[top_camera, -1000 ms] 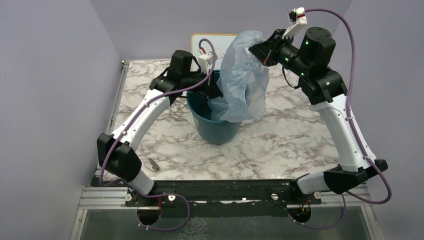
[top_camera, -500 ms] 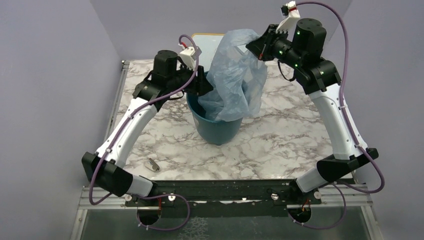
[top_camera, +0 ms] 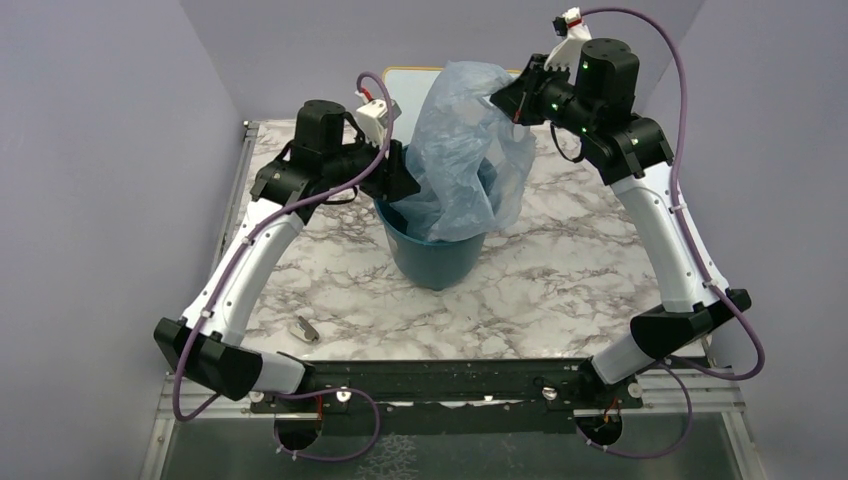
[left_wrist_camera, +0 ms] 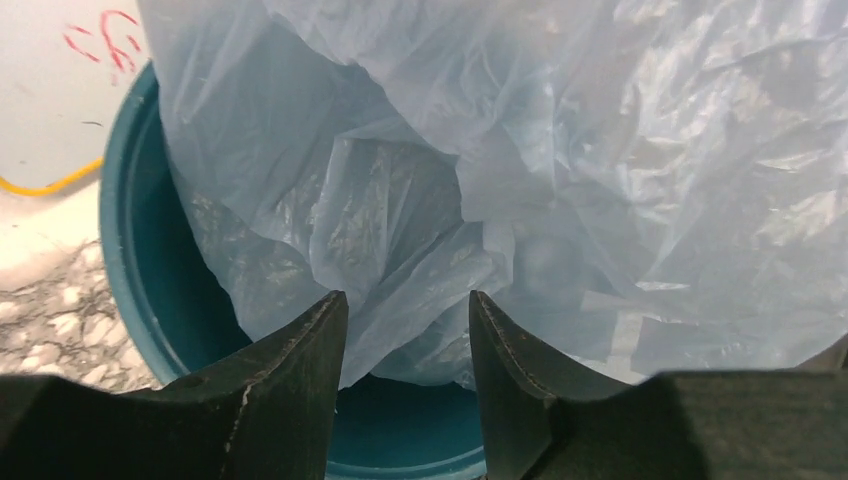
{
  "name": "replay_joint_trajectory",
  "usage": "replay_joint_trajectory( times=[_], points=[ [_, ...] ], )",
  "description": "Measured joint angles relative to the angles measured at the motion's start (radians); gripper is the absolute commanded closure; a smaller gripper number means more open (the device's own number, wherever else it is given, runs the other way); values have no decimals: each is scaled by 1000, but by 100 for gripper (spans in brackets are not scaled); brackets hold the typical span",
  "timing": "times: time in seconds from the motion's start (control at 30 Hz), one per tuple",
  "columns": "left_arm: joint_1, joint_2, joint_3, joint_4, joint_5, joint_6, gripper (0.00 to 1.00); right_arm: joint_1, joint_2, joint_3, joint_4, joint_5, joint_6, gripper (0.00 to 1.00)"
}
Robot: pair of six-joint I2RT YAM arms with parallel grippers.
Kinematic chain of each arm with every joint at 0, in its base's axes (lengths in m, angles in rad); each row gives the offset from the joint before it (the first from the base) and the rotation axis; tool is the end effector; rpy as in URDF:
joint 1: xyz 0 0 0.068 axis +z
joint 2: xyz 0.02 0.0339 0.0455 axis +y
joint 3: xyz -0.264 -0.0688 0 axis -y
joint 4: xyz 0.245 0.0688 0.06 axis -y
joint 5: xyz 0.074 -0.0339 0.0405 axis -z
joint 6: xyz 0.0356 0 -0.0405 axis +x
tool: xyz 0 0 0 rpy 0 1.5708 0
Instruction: Put the trash bags into the trash bin
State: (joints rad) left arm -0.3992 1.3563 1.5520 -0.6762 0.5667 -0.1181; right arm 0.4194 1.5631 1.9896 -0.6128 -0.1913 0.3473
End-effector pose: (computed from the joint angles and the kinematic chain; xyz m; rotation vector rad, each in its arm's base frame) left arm 0.2549 -0.1283 0.4299 0.6480 1.9864 -0.8984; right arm 0.2925 0.1378 0.5133 -0.2085 1.7986 0.7203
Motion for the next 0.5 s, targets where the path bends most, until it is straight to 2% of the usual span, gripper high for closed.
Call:
replay_joint_trajectory(
  times=[0.17,0.5],
  points=[
    [-21,66,4,-8,13,3,67,0,-3,-2,6,-7,1,99],
    [-90,203,8,-16,-79,-5,71,0,-52,-17,15,1,0,100]
  ],
)
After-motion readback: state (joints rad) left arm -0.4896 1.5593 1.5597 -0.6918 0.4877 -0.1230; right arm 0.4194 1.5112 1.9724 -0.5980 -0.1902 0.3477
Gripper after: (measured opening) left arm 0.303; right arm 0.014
